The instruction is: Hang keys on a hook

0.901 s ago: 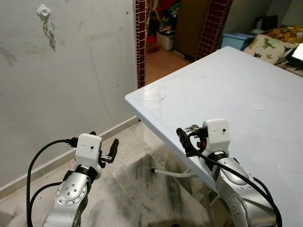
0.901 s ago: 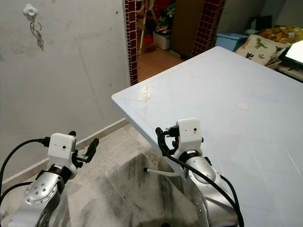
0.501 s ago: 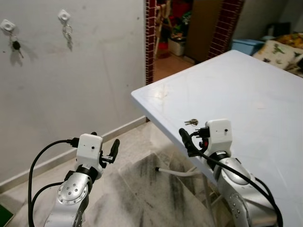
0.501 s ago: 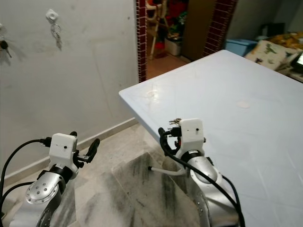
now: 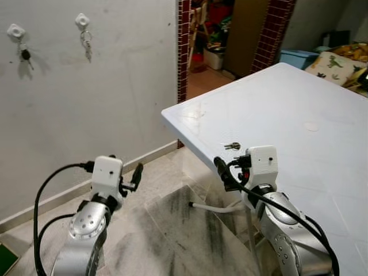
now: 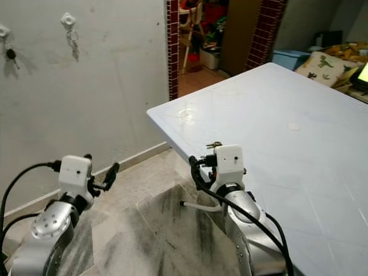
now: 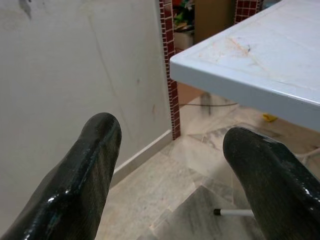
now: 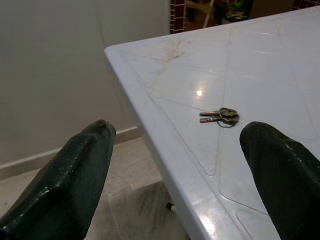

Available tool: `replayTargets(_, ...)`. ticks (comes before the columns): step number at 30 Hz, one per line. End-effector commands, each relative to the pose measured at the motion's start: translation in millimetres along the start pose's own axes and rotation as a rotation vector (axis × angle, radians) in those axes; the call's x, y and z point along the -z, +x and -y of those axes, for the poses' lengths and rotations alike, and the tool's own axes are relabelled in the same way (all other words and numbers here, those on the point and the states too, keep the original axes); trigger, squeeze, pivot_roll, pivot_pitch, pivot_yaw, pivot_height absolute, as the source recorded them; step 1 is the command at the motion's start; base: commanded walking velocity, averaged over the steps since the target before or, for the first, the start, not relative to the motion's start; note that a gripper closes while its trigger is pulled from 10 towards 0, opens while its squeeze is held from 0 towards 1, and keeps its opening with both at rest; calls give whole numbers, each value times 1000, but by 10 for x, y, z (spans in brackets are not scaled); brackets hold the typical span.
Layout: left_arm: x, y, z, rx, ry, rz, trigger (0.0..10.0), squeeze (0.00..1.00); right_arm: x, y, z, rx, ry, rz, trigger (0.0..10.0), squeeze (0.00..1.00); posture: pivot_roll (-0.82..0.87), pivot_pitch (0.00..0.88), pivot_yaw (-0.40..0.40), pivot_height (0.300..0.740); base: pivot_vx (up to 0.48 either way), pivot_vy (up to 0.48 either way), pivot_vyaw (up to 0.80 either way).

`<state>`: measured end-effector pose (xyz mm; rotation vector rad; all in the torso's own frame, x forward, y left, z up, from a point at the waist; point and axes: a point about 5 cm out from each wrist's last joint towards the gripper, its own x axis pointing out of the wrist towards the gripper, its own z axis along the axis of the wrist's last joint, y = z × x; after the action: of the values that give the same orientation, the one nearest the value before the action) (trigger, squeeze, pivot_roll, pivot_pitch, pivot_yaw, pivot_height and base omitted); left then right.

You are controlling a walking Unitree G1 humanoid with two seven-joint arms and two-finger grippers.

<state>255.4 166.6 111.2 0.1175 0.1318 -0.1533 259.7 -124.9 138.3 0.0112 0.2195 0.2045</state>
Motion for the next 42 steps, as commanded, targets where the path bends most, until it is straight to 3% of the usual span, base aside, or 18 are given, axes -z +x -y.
replayTargets(1,20,8,-20,-4,-5,-6,10000,0,-45,12,26,18,-4,20,10000,0,5,33,19,740,0,0,0)
replayTargets(16,93,108,19,9,-4,-50,10000,0,-143,146,8,58,10,53,10000,0,3,44,15,740,0,0,0)
replayTargets(21,213,129,118,82,-13,-124,10000,0,-173,279,39,95,-18,50,10000,0,2,38,8,740,0,0,0)
replayTargets(27,265,164,219,166,-41,-148,10000,0,-98,448,86,133,-47,7,10000,0,5,33,-6,740,0,0,0)
replayTargets(35,269,180,272,196,-53,-154,10000,0,20,656,150,221,-14,-42,10000,0,15,32,-16,740,0,0,0)
replayTargets(42,223,197,374,301,-57,-108,10000,0,46,853,47,239,-19,-48,10000,0,28,29,-27,740,0,0,0)
